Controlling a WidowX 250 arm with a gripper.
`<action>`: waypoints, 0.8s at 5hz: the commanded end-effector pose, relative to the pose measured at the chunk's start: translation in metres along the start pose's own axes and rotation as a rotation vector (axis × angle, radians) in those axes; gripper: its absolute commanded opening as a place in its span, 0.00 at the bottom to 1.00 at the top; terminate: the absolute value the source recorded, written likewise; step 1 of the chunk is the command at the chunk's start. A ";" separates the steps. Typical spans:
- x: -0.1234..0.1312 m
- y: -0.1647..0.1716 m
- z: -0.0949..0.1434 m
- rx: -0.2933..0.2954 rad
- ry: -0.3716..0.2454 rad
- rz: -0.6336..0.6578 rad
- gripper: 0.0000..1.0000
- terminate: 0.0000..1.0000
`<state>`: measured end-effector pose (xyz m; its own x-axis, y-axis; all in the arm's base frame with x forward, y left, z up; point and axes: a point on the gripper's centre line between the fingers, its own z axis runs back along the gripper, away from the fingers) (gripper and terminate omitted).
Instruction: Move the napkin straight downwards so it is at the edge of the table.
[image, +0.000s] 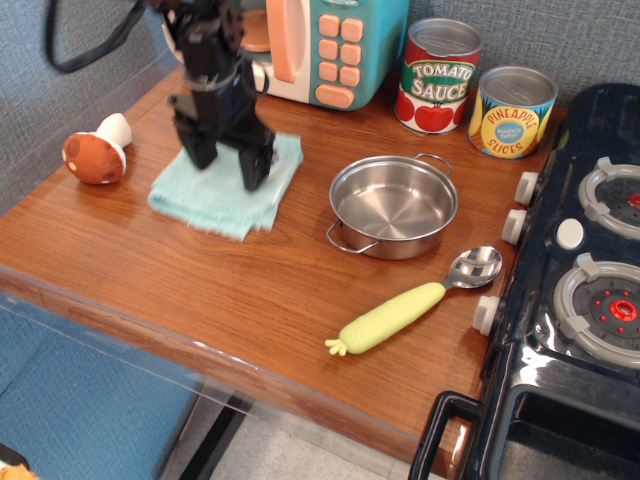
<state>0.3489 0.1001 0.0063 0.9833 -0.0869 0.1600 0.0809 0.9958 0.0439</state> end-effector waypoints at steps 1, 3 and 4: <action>-0.090 -0.023 0.003 -0.021 0.047 -0.147 1.00 0.00; -0.111 -0.023 0.006 -0.027 0.052 -0.161 1.00 0.00; -0.080 -0.031 0.011 -0.017 0.029 -0.149 1.00 0.00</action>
<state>0.2773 0.0736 0.0069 0.9636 -0.2327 0.1315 0.2275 0.9723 0.0532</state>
